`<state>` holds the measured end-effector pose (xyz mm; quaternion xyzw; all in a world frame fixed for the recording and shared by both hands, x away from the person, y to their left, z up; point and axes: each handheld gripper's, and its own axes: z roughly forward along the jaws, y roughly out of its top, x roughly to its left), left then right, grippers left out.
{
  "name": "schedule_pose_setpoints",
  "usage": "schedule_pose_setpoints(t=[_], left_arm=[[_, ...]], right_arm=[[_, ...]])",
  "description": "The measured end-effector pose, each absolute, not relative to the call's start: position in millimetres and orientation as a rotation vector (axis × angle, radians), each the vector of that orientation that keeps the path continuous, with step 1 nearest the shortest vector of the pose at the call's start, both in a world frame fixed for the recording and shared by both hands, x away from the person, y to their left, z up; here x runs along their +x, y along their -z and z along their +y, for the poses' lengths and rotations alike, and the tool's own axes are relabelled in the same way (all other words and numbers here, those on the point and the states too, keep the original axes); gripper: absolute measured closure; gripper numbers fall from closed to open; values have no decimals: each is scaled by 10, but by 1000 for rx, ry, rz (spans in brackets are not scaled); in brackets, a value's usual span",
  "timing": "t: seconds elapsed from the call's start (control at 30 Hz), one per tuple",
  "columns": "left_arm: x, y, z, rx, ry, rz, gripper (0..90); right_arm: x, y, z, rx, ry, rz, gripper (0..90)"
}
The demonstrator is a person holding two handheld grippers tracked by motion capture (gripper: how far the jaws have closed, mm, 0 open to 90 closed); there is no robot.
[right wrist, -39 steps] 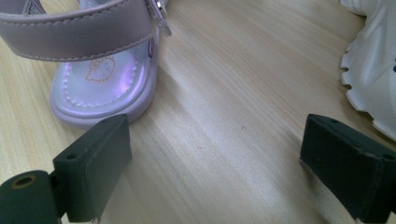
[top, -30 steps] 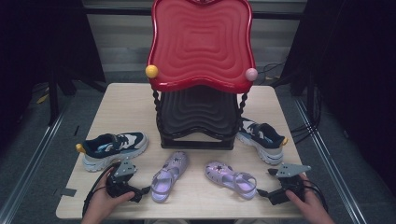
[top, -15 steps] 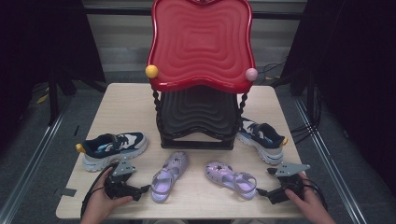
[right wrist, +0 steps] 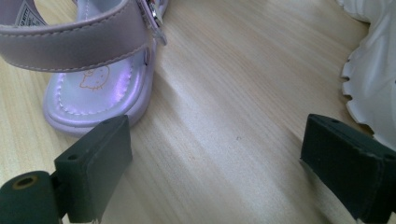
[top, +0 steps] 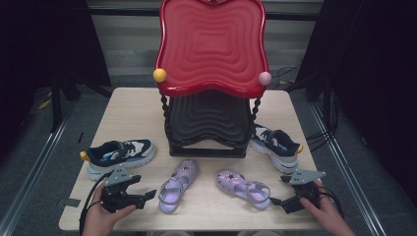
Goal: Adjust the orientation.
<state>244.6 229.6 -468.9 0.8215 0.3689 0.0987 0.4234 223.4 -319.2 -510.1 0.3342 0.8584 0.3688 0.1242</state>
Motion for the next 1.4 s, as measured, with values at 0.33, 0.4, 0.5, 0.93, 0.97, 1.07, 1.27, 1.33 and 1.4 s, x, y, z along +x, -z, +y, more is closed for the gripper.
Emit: schedule_pose_setpoints(t=[0.33,0.4,0.5,0.93,0.97,1.07,1.27,1.33,1.4], left_arm=[[2422,4560,2132,1930,-271,937,230],[2423,4556,2090,1927,-276,925,230],[2427,4577,2034,1942,-276,907,236],[2495,4692,1888,1996,-342,895,347],[2500,4690,1890,1992,-348,901,356],[2505,4701,1883,1981,-322,918,389],[2500,4729,1845,1995,-307,934,485],[2500,4730,1828,1993,-296,932,523],[2499,4728,1821,1994,-296,936,542]], right_arm=[[2236,5102,-3191,973,-1079,2503,74],[2237,5102,-3192,973,-1079,2504,74],[2243,5103,-3193,969,-1079,2506,74],[2240,5103,-3191,970,-1075,2504,74],[2237,5103,-3189,973,-1074,2502,74],[2237,5103,-3190,971,-1074,2502,74],[2237,5103,-3190,971,-1074,2502,74],[2237,5103,-3190,971,-1074,2502,74],[2238,5103,-3190,971,-1074,2502,74]])
